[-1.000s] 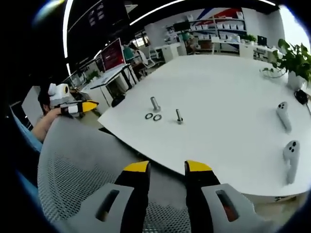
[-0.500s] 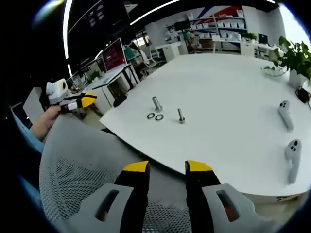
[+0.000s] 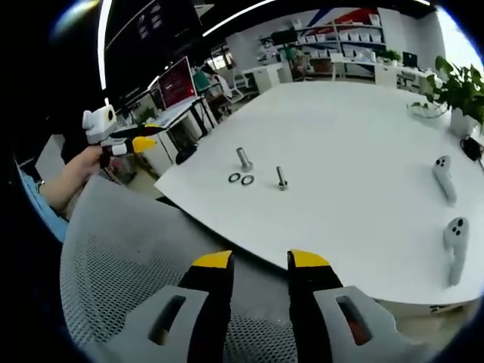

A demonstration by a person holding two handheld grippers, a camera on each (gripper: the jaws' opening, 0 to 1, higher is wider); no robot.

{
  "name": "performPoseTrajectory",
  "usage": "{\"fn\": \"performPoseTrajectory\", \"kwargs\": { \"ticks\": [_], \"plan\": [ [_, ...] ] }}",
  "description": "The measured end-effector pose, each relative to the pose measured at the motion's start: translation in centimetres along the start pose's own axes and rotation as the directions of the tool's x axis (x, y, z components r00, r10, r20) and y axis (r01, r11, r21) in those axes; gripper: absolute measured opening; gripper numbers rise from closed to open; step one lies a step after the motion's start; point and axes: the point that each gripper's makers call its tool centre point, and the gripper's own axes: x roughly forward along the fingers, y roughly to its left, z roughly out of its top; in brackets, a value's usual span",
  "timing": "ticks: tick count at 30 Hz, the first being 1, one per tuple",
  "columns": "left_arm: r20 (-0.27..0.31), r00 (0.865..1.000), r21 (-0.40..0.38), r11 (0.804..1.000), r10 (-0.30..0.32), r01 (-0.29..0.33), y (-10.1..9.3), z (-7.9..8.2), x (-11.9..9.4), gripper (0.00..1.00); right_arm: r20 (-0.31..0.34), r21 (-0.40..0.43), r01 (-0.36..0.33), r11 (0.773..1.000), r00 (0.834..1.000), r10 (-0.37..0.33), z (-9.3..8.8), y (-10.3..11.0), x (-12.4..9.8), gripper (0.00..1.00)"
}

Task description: Place the washer onto the threaded stud by aligning its center hole with the stud, sliding it down to the base, and recovering from edge contact or off-axis alignment until the washer reaches the visible bottom stop.

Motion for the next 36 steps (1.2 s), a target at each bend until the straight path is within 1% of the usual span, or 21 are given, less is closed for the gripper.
{"fn": "performPoseTrajectory", "kwargs": {
  "ticks": [3,6,8,10,11,13,14,15,18,20,22,23,25,26,29,30,31,32,33,34,36],
  "plan": [
    [-0.031,0.999,0.025,0.999,-0.028,0.029,0.1,-0.5,1.0,0.48,0.007,0.008,0.004,1.0,1.0,-0.004,0.1,0.0,-0.1,0.3],
    [-0.062,0.997,0.049,0.997,-0.052,0.055,0.1,-1.1,2.0,0.53,0.01,0.011,0.005,1.0,1.0,-0.005,0.1,0.0,-0.1,0.3],
    [-0.099,0.995,0.051,0.998,-0.022,0.027,0.9,-1.8,2.6,0.62,0.011,0.013,0.006,1.0,1.0,-0.007,0.2,0.0,-0.1,0.3],
    [-0.081,0.997,0.079,0.997,-0.018,0.025,1.3,-1.9,3.2,0.75,0.025,0.027,0.026,0.999,0.999,-0.027,0.3,-0.3,-0.1,0.3],
    [-0.083,0.996,0.08,0.996,-0.021,0.027,1.5,-2.2,3.5,0.77,0.037,0.037,0.027,0.999,0.999,-0.029,0.5,-0.3,-0.2,0.3],
    [-0.1,0.994,0.074,0.996,-0.036,0.043,1.7,-2.8,3.9,0.77,0.046,0.048,0.03,0.998,0.998,-0.032,0.6,-0.4,-0.2,0.3],
    [-0.098,0.994,0.069,0.996,-0.043,0.05,1.8,-3.0,4.1,0.77,0.046,0.048,0.032,0.998,0.998,-0.034,0.6,-0.4,-0.2,0.3],
    [-0.094,0.994,0.061,0.997,-0.05,0.056,1.9,-3.2,4.3,0.78,0.045,0.048,0.032,0.998,0.998,-0.034,0.6,-0.4,-0.2,0.3],
    [-0.103,0.993,0.044,0.997,-0.056,0.06,2.7,-4.1,5.2,0.87,0.047,0.049,0.031,0.998,0.998,-0.033,0.6,-0.4,-0.2,0.3],
    [-0.124,0.99,0.045,0.996,-0.071,0.077,2.7,-4.7,5.8,0.86,0.052,0.051,0.03,0.998,0.998,-0.033,0.7,-0.4,-0.2,0.3],
    [-0.16,0.983,0.056,0.993,-0.095,0.105,2.4,-5.5,6.4,0.8,0.056,0.053,0.03,0.998,0.998,-0.033,0.7,-0.4,-0.3,0.3],
    [-0.167,0.98,0.059,0.991,-0.108,0.12,2.1,-5.6,6.7,0.78,0.056,0.053,0.03,0.998,0.998,-0.033,0.8,-0.4,-0.3,0.3],
    [-0.182,0.974,0.067,0.986,-0.136,0.15,1.5,-5.8,7.6,0.77,0.054,0.052,0.03,0.998,0.998,-0.033,0.7,-0.4,-0.2,0.3],
    [-0.195,0.968,0.071,0.982,-0.156,0.173,1.1,-6.0,8.1,0.76,0.055,0.054,0.031,0.998,0.998,-0.034,0.7,-0.4,-0.3,0.3],
    [-0.244,0.95,0.053,0.975,-0.196,0.215,0.2,-6.5,9.2,0.67,0.066,0.06,0.032,0.998,0.997,-0.036,0.8,-0.4,-0.3,0.3],
    [-0.255,0.942,0.033,0.971,-0.22,0.235,-0.2,-6.6,9.7,0.64,0.068,0.064,0.032,0.997,0.997,-0.036,0.9,-0.5,-0.3,0.3],
    [-0.25,0.939,0.031,0.968,-0.235,0.25,-0.5,-6.5,10.0,0.62,0.069,0.065,0.033,0.997,0.997,-0.037,0.9,-0.5,-0.3,0.3],
    [-0.259,0.934,0.03,0.964,-0.246,0.263,-0.7,-6.6,10.3,0.62,0.068,0.065,0.033,0.997,0.997,-0.037,0.9,-0.5,-0.3,0.3],
    [-0.28,0.927,0.03,0.963,-0.249,0.268,-0.8,-6.8,10.6,0.61,0.067,0.064,0.032,0.997,0.997,-0.036,0.9,-0.5,-0.3,0.3],
    [-0.312,0.914,0.049,0.956,-0.26,0.289,-1.1,-7.3,11.0,0.61,0.067,0.064,0.03,0.997,0.997,-0.035,0.9,-0.4,-0.3,0.3],
    [-0.355,0.895,0.076,0.946,-0.27,0.315,-1.2,-7.9,11.5,0.59,0.07,0.064,0.026,0.998,0.997,-0.031,0.9,-0.4,-0.3,0.3]
  ]
}}
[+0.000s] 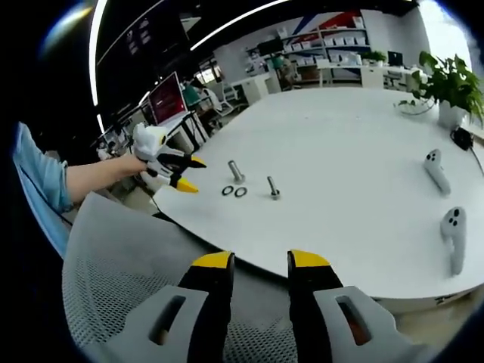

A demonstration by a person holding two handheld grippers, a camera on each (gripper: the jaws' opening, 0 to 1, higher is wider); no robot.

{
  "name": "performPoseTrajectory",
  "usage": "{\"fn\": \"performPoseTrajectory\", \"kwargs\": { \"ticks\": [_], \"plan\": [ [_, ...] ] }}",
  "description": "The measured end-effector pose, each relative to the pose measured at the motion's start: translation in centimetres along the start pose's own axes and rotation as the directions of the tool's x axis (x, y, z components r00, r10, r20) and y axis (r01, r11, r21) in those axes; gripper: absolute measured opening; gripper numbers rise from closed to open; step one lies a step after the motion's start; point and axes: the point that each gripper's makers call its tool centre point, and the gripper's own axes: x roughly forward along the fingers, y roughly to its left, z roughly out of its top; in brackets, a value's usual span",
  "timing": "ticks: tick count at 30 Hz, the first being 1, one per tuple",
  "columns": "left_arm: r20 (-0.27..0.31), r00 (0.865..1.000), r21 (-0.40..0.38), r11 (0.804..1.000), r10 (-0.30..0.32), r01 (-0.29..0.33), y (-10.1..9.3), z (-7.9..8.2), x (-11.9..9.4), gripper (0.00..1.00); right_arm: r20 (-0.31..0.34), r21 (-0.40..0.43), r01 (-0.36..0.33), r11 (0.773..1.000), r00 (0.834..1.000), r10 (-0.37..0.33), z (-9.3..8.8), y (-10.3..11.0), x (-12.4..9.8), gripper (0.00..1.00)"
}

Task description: Place the washer onto the threaded stud by aligning its center hole with the stud, sliding it down to the base, and recovering from edge contact or off-axis alignment until the washer reaches the visible bottom stop.

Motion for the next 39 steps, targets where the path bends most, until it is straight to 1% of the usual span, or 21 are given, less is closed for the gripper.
{"fn": "performPoseTrajectory", "kwargs": {
  "ticks": [1,2,3,4,5,7,8,9,10,14,16,17,18,21,23,26,27,28,30,33,39],
  "plan": [
    [-0.036,0.999,0.018,1.0,-0.009,0.01,0.0,-0.3,0.4,0.58,0.003,0.003,-0.002,1.0,1.0,0.002,0.0,0.0,0.0,0.3],
    [-0.059,0.998,0.024,1.0,-0.008,0.01,0.1,-0.5,0.7,0.57,0.004,0.003,-0.002,1.0,1.0,0.002,0.0,0.0,0.0,0.3],
    [-0.092,0.996,0.01,1.0,0.011,-0.01,0.4,-0.7,1.0,0.54,0.005,0.005,-0.003,1.0,1.0,0.003,0.1,0.0,0.0,0.3],
    [-0.112,0.994,-0.009,1.0,0.016,-0.017,0.5,-0.9,1.3,0.51,0.005,0.004,-0.004,1.0,1.0,0.004,0.1,0.0,0.0,0.3],
    [-0.12,0.993,-0.018,1.0,0.001,-0.003,0.2,-0.8,1.7,0.49,0.005,0.003,-0.005,1.0,1.0,0.005,0.1,0.0,0.0,0.3],
    [-0.117,0.993,-0.006,1.0,-0.019,0.018,-0.1,-0.5,2.2,0.46,0.007,0.003,-0.007,1.0,1.0,0.007,0.1,0.0,0.0,0.3],
    [-0.127,0.992,0.01,1.0,-0.022,0.024,-0.2,-0.6,2.4,0.45,0.007,0.003,-0.008,1.0,1.0,0.008,0.2,0.0,0.0,0.3],
    [-0.155,0.988,0.044,0.999,-0.024,0.031,-0.1,-0.8,2.6,0.45,0.009,0.003,-0.009,1.0,1.0,0.009,0.2,0.0,0.1,0.3],
    [-0.167,0.986,0.064,0.997,-0.026,0.037,0.0,-0.9,2.8,0.45,0.009,0.002,-0.012,1.0,1.0,0.011,0.2,0.1,0.1,0.3],
    [-0.197,0.98,0.11,0.992,-0.032,0.055,0.5,-0.8,3.6,0.42,0.004,-0.002,-0.017,1.0,1.0,0.017,0.2,0.2,0.1,0.3],
    [-0.233,0.971,0.175,0.98,-0.052,0.094,0.6,-1.2,4.1,0.4,0.004,-0.002,-0.019,1.0,1.0,0.019,0.2,0.2,0.2,0.29],
    [-0.256,0.965,0.184,0.978,-0.049,0.099,0.7,-1.5,4.3,0.38,0.003,-0.002,-0.019,1.0,1.0,0.019,0.2,0.2,0.2,0.29],
    [-0.286,0.956,0.196,0.973,-0.06,0.119,0.8,-2.2,4.9,0.35,0.003,-0.002,-0.02,1.0,1.0,0.02,0.2,0.2,0.2,0.29],
    [-0.301,0.952,0.182,0.977,-0.054,0.113,1.3,-2.4,6.0,0.34,0.004,-0.001,-0.019,1.0,1.0,0.019,0.1,0.1,0.2,0.29],
    [-0.3,0.953,0.177,0.979,-0.048,0.105,1.6,-2.3,6.5,0.34,0.006,0.001,-0.018,1.0,1.0,0.018,0.2,0.1,0.2,0.29],
    [-0.312,0.948,0.155,0.98,-0.069,0.122,1.2,-2.3,6.9,0.34,0.013,0.007,-0.016,1.0,1.0,0.016,0.2,0.1,0.1,0.29],
    [-0.322,0.944,0.156,0.979,-0.075,0.131,1.1,-2.5,7.0,0.34,0.015,0.008,-0.016,1.0,1.0,0.016,0.3,0.1,0.1,0.29],
    [-0.316,0.946,0.185,0.973,-0.073,0.137,1.3,-2.3,7.0,0.34,0.015,0.008,-0.016,1.0,1.0,0.016,0.3,0.0,0.1,0.29],
    [-0.337,0.94,0.188,0.975,-0.05,0.119,1.6,-2.3,7.1,0.34,0.015,0.007,-0.018,1.0,1.0,0.018,0.3,0.1,0.1,0.29],
    [-0.356,0.934,0.218,0.968,-0.041,0.125,1.5,-2.3,7.2,0.34,0.011,0.0,-0.02,1.0,1.0,0.02,0.2,0.1,0.1,0.29],
    [-0.384,0.923,0.206,0.971,-0.032,0.119,1.7,-2.3,7.3,0.34,0.012,-0.003,-0.023,1.0,1.0,0.023,0.3,0.1,0.1,0.29]
  ]
}}
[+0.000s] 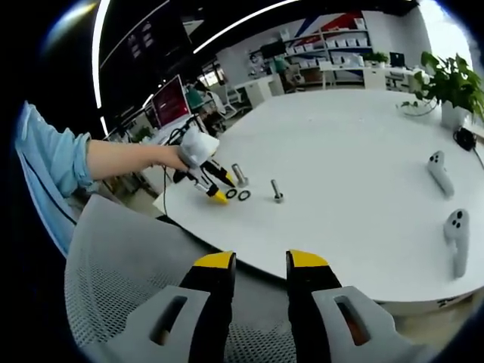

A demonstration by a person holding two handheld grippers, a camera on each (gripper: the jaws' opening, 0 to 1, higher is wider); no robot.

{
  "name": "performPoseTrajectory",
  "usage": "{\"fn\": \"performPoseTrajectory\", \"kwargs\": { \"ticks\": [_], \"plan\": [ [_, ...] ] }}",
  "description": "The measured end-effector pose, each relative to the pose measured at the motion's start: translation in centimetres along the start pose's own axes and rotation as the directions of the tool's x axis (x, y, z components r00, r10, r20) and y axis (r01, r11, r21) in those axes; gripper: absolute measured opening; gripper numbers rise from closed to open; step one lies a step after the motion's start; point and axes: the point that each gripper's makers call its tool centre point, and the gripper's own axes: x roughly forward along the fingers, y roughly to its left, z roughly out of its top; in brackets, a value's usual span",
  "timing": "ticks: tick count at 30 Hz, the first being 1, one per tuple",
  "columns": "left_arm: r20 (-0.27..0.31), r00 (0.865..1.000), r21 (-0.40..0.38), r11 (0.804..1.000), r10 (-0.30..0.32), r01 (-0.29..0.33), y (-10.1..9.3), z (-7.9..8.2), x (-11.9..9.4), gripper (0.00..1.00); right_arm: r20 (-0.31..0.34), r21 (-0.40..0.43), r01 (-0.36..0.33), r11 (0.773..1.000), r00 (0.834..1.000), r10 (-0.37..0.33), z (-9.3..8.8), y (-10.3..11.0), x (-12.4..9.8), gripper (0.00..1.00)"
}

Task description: Place the washer onto the threaded stud by aligning its center hole with the stud, sliding it down to the base, and recovering from edge contact or off-axis alignment until the washer reaches the visible bottom stop.

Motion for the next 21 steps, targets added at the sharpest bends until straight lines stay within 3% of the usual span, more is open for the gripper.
{"fn": "performPoseTrajectory", "kwargs": {
  "ticks": [7,16,21],
  "plan": [
    [-0.002,1.0,-0.004,1.0,0.001,-0.001,0.11,-0.06,-0.1,0.32,0.008,0.004,0.006,1.0,1.0,-0.006,0.11,-0.12,-0.05,0.29],
    [0.014,1.0,-0.049,0.999,0.022,-0.021,0.51,0.2,-0.12,0.21,0.013,0.005,0.008,1.0,1.0,-0.008,0.17,-0.11,-0.08,0.29],
    [0.019,1.0,-0.043,0.999,0.024,-0.023,0.38,0.24,-0.17,0.21,0.02,0.005,0.01,1.0,1.0,-0.01,0.3,-0.13,-0.09,0.29]
  ]
}}
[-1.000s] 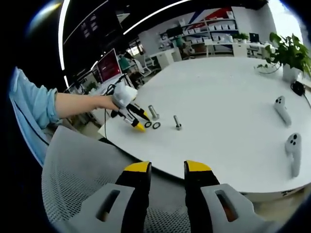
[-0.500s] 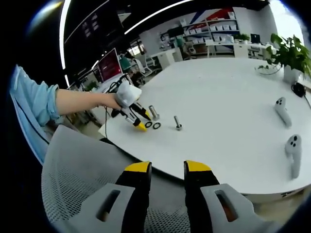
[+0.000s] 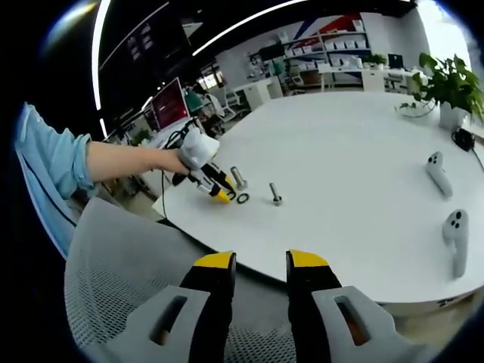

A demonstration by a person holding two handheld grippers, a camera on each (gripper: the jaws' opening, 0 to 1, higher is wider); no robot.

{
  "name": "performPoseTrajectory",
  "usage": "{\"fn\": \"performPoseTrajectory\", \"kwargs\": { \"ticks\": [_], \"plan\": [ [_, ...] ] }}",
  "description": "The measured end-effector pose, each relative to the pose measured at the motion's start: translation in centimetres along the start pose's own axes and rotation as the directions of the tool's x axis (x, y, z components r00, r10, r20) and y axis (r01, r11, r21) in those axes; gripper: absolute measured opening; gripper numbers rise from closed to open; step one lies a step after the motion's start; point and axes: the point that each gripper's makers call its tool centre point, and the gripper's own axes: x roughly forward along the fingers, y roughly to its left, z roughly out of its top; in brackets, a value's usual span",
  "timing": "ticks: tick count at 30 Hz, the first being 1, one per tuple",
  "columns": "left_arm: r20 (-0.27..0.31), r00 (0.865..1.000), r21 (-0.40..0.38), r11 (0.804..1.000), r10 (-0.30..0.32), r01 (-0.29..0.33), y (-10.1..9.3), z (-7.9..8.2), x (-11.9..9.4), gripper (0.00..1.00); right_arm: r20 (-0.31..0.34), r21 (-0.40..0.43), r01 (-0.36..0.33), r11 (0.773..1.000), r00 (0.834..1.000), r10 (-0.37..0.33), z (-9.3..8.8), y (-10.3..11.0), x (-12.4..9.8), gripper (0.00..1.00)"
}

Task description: Place the washer onto the threaded stud by aligning its center hole with the stud, sliding it down to the base, and recovering from edge contact or off-axis alignment until the washer reaches the visible bottom stop.

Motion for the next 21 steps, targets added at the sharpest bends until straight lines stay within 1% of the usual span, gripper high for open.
{"fn": "performPoseTrajectory", "kwargs": {
  "ticks": [4,6,10,15,21],
  "plan": [
    [-0.004,1.0,0.012,1.0,0.013,-0.013,-0.07,0.02,-0.05,0.21,0.002,-0.001,-0.001,1.0,1.0,0.001,0.05,0.02,0.02,0.29],
    [-0.001,1.0,0.033,0.999,0.019,-0.019,-0.11,0.05,-0.1,0.21,0.005,-0.002,0.0,1.0,1.0,0.0,0.09,0.0,0.01,0.29],
    [0.004,0.999,0.051,0.998,0.037,-0.037,-0.16,0.12,-0.15,0.2,0.006,-0.003,-0.001,1.0,1.0,0.001,0.08,0.0,0.0,0.29],
    [0.028,0.998,0.051,0.997,0.055,-0.057,-0.13,0.42,-0.27,0.2,0.006,-0.004,-0.004,1.0,1.0,0.004,0.07,0.05,0.0,0.29],
    [0.036,0.998,0.051,0.997,0.056,-0.058,-0.19,0.42,-0.71,0.19,0.008,-0.005,-0.007,1.0,1.0,0.007,0.11,0.07,-0.01,0.29]
  ]
}}
